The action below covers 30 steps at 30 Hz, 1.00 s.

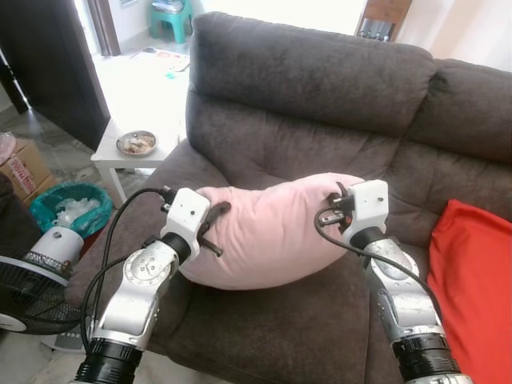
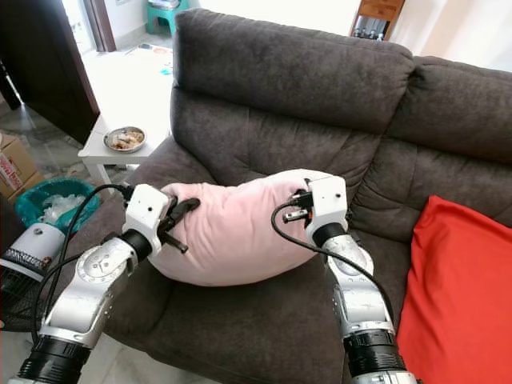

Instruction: Move the pillow to the sofa from floor

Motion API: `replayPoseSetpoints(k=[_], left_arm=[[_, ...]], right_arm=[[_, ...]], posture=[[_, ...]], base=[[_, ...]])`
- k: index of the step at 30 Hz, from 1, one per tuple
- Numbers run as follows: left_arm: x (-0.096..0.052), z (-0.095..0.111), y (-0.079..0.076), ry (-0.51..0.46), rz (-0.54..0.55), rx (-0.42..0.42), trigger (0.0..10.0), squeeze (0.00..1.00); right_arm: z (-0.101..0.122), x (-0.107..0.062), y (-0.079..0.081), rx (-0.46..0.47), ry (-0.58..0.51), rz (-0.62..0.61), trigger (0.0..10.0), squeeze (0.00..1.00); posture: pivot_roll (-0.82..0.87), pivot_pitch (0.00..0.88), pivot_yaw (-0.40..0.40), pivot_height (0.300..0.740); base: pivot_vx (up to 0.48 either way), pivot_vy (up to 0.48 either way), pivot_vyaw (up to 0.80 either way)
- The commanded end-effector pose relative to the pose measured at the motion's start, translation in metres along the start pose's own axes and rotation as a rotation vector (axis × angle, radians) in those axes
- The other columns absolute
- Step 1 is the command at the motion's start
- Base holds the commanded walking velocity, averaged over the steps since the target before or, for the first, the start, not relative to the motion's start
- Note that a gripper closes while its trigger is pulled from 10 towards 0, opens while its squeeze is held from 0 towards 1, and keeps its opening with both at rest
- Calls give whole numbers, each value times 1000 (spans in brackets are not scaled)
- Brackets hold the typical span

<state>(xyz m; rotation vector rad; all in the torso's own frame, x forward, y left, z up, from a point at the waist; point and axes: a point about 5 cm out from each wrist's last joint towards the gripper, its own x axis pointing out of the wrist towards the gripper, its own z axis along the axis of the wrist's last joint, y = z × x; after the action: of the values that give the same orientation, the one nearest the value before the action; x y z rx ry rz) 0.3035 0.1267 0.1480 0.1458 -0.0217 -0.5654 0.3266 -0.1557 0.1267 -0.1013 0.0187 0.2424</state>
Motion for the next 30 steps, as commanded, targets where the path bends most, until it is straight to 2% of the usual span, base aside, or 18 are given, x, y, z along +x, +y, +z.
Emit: replayPoseSetpoints(k=[1, 11, 12, 13, 14, 15, 20, 24, 30], left_arm=[[4, 21, -17, -91, -120, -14, 10000, 0], [-3, 16, -22, -35, -205, -20, 10000, 0], [-3, 13, -22, -23, -209, -21, 10000, 0], [-4, 12, -22, -15, -212, -22, 10000, 0], [-5, 11, -22, -4, -215, -25, 10000, 0], [-5, 9, -22, 4, -217, -28, 10000, 0], [-7, -4, -21, 69, -198, -11, 10000, 0], [-8, -6, -19, 79, -184, -9, 10000, 0], [-7, -18, -8, 123, -85, 18, 10000, 0]], right_arm=[[16, 8, 12, -16, -55, 77, 10000, 0], [-3, 1, 13, -34, 47, 124, 10000, 0], [-5, 1, 13, -34, 54, 127, 10000, 596], [-6, 1, 13, -35, 58, 129, 10000, 596], [-6, 1, 13, -36, 62, 131, 10000, 929], [-7, 1, 13, -42, 65, 135, 10000, 1000], [-11, 1, 13, -62, 91, 125, 10000, 1000], [-10, 1, 12, -65, 91, 120, 10000, 1000], [-2, 3, -2, -70, 55, 28, 10000, 1000]], posture=[[184, 30, -114, 740], [182, 37, -116, 740], [182, 36, -116, 740], [182, 36, -116, 740], [181, 36, -116, 740], [181, 36, -116, 740], [183, 37, -115, 740], [182, 37, -115, 740], [179, 36, -116, 740]], base=[[0, 0, 0], [0, 0, 0], [0, 0, 0], [0, 0, 0], [0, 0, 0], [0, 0, 0], [0, 0, 0], [0, 0, 0], [0, 0, 0]])
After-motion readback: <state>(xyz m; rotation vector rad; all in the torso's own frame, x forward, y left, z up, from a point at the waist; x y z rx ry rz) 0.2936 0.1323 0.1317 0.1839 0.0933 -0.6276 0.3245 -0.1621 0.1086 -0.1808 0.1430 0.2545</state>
